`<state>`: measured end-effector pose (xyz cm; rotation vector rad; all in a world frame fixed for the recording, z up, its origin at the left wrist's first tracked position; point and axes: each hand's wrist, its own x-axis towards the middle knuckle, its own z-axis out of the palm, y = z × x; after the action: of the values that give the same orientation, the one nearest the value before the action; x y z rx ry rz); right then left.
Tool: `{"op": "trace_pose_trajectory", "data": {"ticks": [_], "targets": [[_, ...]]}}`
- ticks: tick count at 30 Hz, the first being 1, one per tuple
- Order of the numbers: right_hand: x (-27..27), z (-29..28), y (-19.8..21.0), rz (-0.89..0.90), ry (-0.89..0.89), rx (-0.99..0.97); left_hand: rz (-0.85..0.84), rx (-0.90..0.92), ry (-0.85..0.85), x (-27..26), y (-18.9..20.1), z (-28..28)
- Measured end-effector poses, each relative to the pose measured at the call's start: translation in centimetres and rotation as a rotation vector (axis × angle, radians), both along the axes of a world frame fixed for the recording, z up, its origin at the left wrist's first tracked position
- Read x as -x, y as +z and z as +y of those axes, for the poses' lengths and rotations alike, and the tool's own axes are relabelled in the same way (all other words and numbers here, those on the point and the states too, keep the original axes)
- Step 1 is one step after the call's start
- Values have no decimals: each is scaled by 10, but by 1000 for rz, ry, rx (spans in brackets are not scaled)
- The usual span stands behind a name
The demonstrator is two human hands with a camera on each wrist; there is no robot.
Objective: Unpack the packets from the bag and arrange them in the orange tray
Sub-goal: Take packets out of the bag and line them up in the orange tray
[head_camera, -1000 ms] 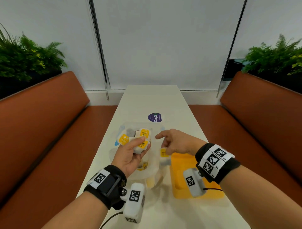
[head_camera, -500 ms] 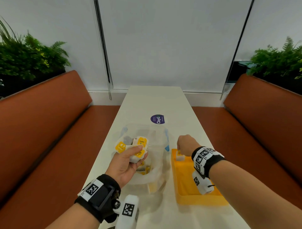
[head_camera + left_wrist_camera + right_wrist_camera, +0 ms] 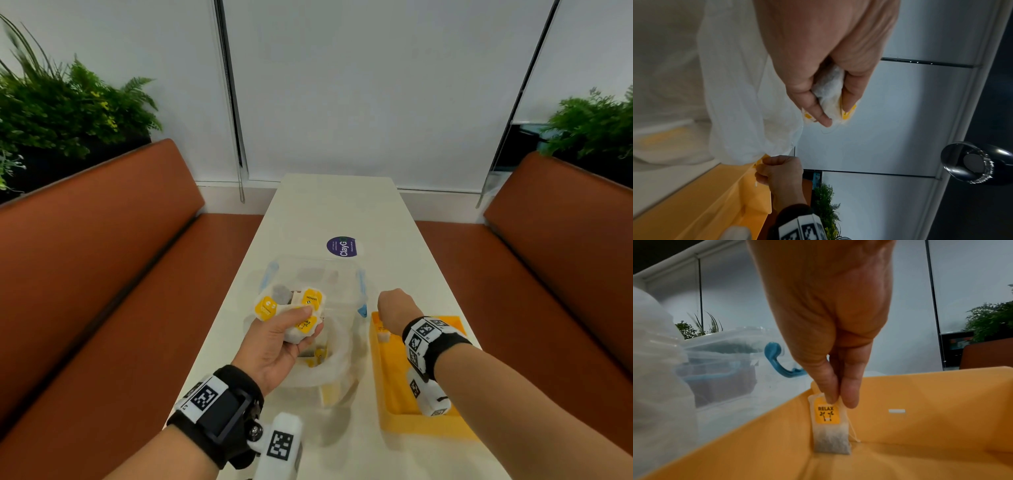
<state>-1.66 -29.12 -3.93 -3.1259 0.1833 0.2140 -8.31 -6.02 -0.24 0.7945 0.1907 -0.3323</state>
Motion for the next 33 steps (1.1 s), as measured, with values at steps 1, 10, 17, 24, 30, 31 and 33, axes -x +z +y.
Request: {"op": "trace_pose_trajectory", "data": {"ticks": [1,10,17,24,30,31,33], "targets": [[1,0,1,-1,1,4,1,-1,-2,0,0,0],[21,24,67,-257,73,-762,33,6,21,0,1,-5],[58,68,88,-72,275,-952,6,22,-15,1,5,-11],[69,75,78,-141,320,-921,61,29,-32,0,9,-11],[74,81,79,-248,417,-875,73,12,-59,4,12,-16],[75,81,79,-269,415,-894,76,25,-63,5,13,-16],[75,80,79,-304,417,-908,85,38,-57,4,13,-14]]}}
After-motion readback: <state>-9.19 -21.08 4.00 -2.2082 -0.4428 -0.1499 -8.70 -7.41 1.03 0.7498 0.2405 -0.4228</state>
